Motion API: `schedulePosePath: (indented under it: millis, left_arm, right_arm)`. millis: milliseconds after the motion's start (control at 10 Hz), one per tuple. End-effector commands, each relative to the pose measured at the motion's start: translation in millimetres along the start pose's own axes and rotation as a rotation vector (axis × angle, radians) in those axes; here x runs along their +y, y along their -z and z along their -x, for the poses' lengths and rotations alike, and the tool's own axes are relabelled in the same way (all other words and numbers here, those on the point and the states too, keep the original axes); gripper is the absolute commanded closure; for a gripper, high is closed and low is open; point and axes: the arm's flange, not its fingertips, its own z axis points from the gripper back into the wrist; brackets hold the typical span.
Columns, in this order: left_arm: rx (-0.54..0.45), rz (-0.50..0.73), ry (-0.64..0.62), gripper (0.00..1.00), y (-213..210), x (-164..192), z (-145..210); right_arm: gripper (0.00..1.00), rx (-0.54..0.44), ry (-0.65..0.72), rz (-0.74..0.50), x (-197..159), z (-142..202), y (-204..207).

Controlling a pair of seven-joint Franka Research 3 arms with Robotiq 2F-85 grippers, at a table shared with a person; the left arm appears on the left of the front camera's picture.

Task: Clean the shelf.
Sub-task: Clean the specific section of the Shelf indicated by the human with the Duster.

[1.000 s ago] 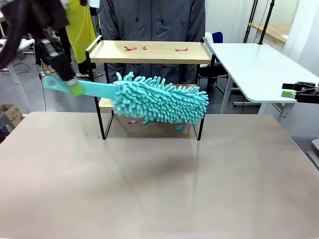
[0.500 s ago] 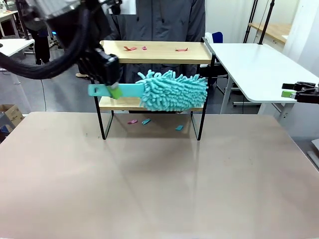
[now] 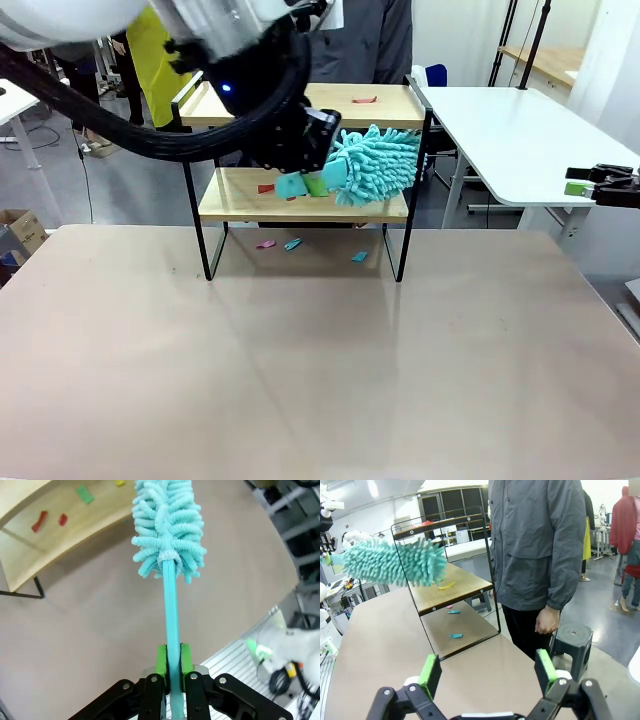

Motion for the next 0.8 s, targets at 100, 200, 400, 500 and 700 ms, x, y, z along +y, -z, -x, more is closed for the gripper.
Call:
schedulePosePath:
  millis: [100,200,400,500,700]
  left_arm:
    - [-0.086,-0.074,-0.082,0.87,21,-29,-24]
    - [-0.111,-0.095,-0.109,0.87,32,-34,-32]
    - [-0.117,-0.116,-0.115,0.87,56,-48,-38]
    - [-0.120,-0.117,-0.113,0.87,65,-50,-40]
    - [-0.106,-0.147,-0.125,0.87,84,-56,-37]
  right_arm:
    - [0.00,-0.002,-0.007,-0.001,1,-4,1]
    - [0.00,-0.002,-0.007,-0.001,1,-4,1]
    - [0.00,-0.002,-0.007,-0.001,1,-4,1]
    - [0.00,-0.002,-0.007,-0.001,1,-4,1]
    - [0.00,-0.002,-0.007,-0.001,1,-4,1]
